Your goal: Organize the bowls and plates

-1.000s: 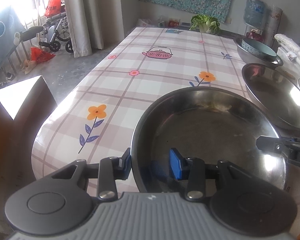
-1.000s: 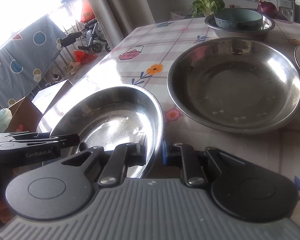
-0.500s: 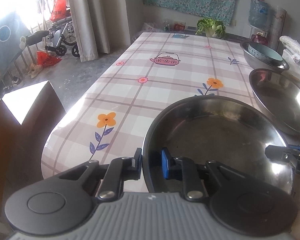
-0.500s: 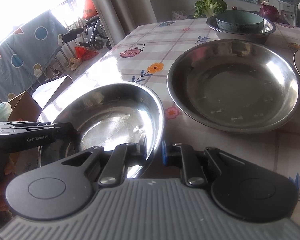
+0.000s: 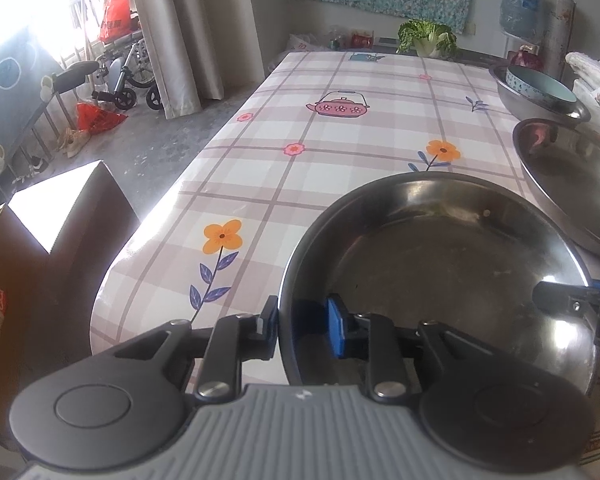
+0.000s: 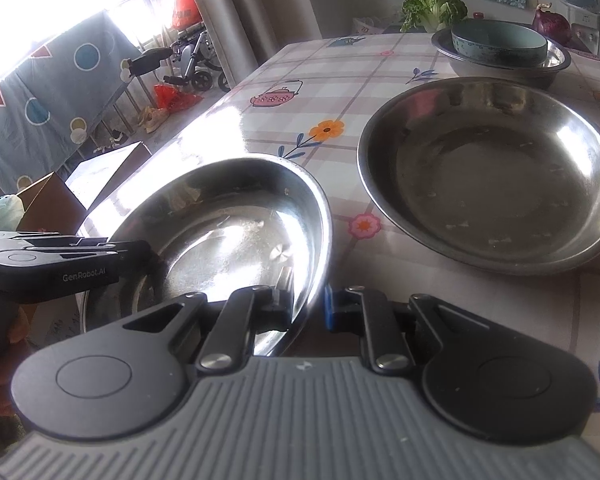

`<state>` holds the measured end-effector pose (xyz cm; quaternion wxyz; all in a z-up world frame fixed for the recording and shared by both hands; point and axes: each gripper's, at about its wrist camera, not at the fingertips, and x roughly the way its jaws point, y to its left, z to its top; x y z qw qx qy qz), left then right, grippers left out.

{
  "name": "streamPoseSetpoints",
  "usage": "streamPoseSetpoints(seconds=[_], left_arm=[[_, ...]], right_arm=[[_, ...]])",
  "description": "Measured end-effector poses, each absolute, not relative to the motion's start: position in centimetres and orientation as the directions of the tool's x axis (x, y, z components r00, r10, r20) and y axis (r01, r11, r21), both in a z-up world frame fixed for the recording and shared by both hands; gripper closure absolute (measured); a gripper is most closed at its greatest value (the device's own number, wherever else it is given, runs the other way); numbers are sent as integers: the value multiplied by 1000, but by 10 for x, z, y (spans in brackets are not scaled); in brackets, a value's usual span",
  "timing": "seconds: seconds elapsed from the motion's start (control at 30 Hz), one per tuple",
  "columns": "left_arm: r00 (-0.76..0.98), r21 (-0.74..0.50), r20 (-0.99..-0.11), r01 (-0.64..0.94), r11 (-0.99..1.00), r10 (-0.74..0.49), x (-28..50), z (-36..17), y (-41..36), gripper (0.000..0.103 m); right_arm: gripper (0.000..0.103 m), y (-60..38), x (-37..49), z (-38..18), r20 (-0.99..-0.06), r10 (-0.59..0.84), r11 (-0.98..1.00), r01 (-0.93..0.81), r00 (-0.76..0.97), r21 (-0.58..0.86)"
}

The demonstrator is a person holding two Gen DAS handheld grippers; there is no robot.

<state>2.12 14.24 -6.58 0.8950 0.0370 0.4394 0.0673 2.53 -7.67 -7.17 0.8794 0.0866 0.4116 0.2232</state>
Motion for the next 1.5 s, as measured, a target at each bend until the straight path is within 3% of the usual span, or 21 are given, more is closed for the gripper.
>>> streamPoseSetpoints(seconds=[1.5], left_arm=[[654,93,-746,-86,992,127,13,-50,147,77]], right_arm=[[88,-80,5,-45,-647,463,886,-329,606,327]])
